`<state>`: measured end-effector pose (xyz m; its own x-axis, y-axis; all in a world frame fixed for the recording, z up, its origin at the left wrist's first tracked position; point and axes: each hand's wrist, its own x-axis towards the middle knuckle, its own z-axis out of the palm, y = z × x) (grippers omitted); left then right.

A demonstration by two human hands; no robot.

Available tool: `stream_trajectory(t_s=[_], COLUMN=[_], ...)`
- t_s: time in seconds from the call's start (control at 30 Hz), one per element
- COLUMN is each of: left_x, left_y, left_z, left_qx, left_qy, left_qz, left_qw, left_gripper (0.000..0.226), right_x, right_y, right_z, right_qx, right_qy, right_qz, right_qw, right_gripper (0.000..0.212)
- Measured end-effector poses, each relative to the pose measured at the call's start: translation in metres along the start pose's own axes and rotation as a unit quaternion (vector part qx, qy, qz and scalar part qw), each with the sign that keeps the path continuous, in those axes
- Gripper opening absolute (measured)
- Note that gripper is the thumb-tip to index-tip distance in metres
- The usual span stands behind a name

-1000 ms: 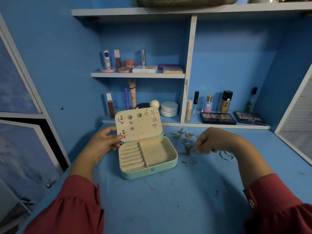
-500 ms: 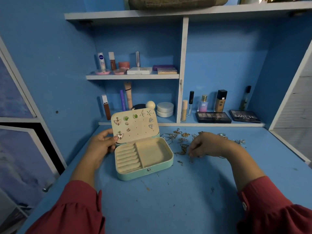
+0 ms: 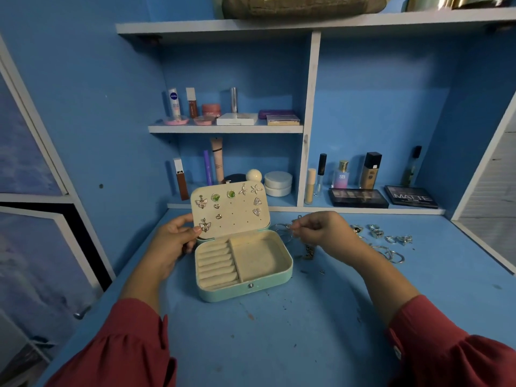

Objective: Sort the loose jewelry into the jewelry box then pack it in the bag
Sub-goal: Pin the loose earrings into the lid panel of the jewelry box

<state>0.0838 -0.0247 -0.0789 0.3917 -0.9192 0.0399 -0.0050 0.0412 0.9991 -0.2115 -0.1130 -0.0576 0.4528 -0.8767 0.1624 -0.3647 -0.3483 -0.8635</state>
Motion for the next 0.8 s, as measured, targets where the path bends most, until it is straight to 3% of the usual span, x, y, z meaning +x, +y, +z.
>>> stream_trajectory(t_s=[0.6,0.8], left_x=[0.004,0.005], left_y=[0.001,0.001], left_z=[-0.004,-0.005], left_qx=[0.0,0.003], left_qy=[-0.022,-0.02], left_qz=[-0.006,-0.008], left_qw=[1.0,1.0], left_gripper=[0.027,0.029], right_x=[0.053,0.059], right_y=[-0.039,-0.043], right_z=[0.074,0.079], right_qx=[-0.009,-0.109], right_qy=[0.097,0.1], right_qz=[-0.044,-0.036], right_qw=[0.994,0.988], right_gripper=[0.015,0.021])
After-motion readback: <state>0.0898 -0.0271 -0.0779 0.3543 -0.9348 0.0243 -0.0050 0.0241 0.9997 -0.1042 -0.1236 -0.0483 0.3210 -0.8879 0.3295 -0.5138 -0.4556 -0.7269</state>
